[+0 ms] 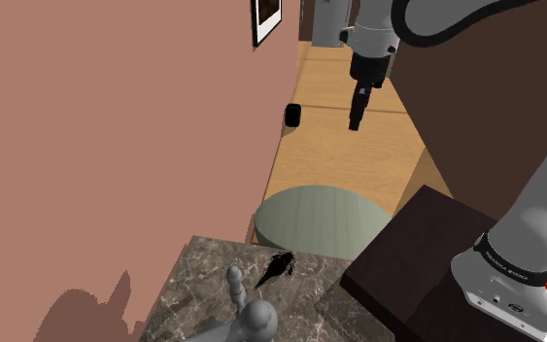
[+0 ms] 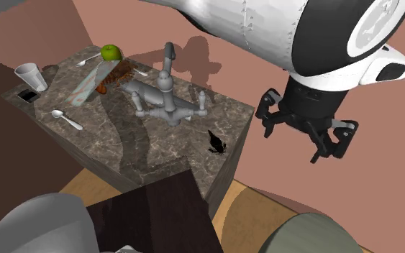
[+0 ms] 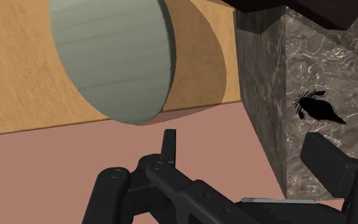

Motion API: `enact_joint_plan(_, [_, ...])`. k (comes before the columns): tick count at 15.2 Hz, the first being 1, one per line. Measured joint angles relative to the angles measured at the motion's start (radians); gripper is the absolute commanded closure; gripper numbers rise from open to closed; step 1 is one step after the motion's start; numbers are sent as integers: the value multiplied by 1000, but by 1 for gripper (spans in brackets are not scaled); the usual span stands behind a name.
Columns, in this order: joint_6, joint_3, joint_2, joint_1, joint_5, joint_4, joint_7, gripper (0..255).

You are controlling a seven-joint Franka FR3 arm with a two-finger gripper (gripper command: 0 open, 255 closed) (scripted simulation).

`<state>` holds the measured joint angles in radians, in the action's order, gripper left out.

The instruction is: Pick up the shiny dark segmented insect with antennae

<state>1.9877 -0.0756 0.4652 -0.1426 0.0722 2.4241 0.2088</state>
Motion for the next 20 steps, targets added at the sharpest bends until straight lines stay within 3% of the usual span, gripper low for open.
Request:
enact_joint_plan(11, [256, -89, -297, -95, 14, -7, 67, 0])
enact_joint_plan(20, [420, -159, -576, -165, 96, -85, 82, 0])
